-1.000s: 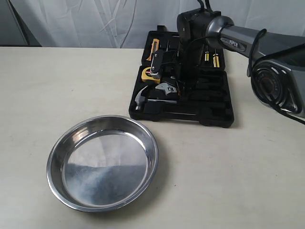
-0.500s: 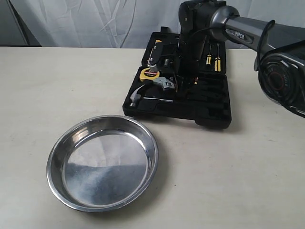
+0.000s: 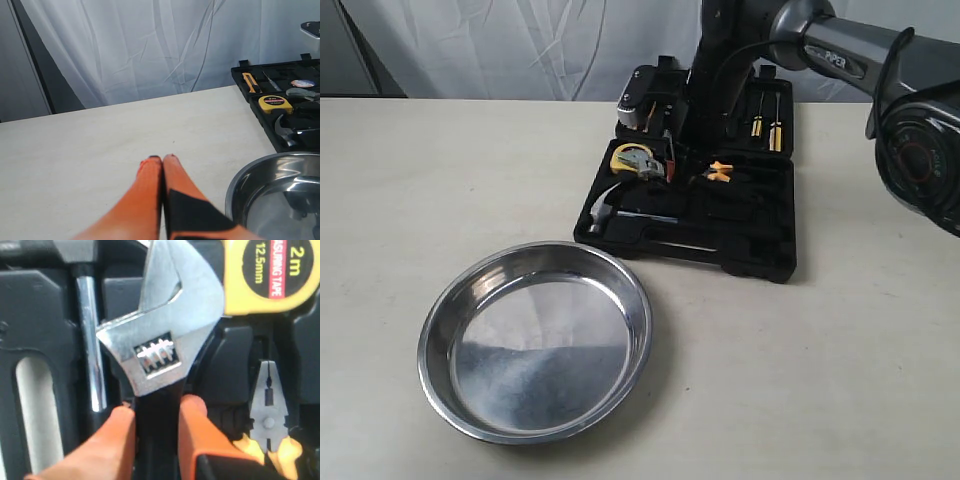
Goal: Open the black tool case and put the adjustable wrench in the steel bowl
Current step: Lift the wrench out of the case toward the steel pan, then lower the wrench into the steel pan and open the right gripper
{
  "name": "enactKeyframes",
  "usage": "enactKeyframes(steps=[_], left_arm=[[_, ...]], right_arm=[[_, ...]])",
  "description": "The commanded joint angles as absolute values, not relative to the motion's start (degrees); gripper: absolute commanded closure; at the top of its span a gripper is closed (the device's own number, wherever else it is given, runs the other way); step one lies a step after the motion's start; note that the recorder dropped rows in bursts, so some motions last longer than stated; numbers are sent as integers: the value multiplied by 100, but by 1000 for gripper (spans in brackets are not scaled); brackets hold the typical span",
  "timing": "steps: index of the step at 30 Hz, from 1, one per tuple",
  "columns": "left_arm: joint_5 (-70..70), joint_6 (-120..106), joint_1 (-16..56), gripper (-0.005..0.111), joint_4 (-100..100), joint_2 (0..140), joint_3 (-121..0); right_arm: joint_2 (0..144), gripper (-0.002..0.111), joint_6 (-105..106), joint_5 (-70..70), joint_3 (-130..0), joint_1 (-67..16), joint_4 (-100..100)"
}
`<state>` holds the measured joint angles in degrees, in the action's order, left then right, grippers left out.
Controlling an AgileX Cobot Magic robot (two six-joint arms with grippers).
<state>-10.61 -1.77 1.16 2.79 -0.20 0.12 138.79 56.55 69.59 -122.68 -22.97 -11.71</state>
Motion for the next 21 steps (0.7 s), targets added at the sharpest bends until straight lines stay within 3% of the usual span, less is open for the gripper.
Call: enactKeyframes(steps=[1, 10, 16, 21], left_arm=[[-1031, -172, 122, 106, 271, 0, 0], [-1031, -172, 122, 106, 271, 0, 0], [-1031, -172, 122, 106, 271, 0, 0], [-1031, -172, 122, 106, 271, 0, 0]], right_arm=[[13590, 108, 5741, 6996, -12305, -2306, -1949], [13392, 108, 5319, 6996, -12282, -3248, -2378], [12383, 108, 5977, 6996, -10109, -3744, -2719], [12096, 108, 6175, 6990, -9659, -3928, -3082]])
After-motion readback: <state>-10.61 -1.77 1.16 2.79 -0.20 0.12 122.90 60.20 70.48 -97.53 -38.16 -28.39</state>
